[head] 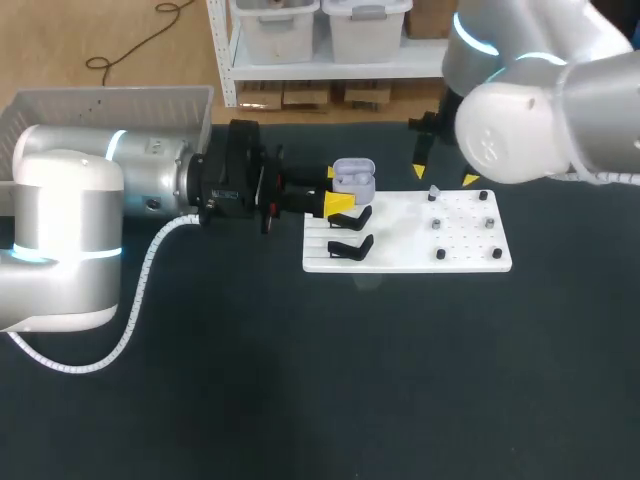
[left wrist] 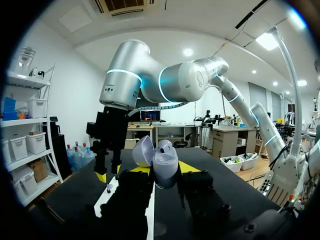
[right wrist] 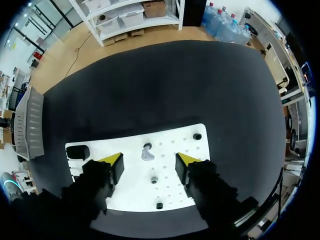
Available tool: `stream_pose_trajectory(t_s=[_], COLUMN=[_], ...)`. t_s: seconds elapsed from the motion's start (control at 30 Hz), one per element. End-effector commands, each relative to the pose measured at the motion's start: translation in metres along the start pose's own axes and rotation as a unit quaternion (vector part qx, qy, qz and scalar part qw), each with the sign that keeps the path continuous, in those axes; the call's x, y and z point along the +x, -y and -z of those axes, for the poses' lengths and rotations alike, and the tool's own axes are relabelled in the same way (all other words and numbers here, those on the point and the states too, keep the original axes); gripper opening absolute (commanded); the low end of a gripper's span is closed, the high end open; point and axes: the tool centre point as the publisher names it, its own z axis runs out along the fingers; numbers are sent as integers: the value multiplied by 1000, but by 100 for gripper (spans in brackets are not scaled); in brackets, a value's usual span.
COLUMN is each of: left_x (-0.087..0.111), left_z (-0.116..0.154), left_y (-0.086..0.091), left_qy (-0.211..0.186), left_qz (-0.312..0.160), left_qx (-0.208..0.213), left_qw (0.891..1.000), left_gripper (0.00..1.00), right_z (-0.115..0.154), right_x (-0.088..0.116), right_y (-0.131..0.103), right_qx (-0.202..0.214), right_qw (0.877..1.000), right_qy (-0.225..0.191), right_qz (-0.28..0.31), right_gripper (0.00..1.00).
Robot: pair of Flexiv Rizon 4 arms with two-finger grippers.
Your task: Pick up each earbud case from the left stands, insert the matching earbuds, close the lid, and place the case in the box.
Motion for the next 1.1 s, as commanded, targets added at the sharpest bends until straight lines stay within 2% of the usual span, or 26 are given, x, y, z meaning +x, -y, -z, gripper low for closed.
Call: stream_pose_trajectory(t_s=[0.03,0.17,0.43,0.63,0.87,1.1], left_x=[1,1,1,1,1,1], left_z=[0,0,0,0,0,0], left_y=[1,1,1,1,1,1], left_qy=[1,1,1,1,1,1], left_qz=[-1,-1,-1,-1,-1,-1], left_qx=[-2,-2,-2,-2,-2,-2], left_qw=[1000,1000,1000,1000,1000,1000], left_gripper=[0,0,0,0,0,0], right_z=[-6,-10,-10,-14,-18,-20], right_x=[1,1,11,16,16,11], right_y=[-3,-1,-4,-3,0,0], right_qx=[12,13,5,13,7,4], right_qw=[1000,999,998,995,994,993], right_qy=[7,8,12,34,44,45], right_qz=[-15,-44,-66,-89,-102,-105], right_gripper=[55,50,49,45,50,48])
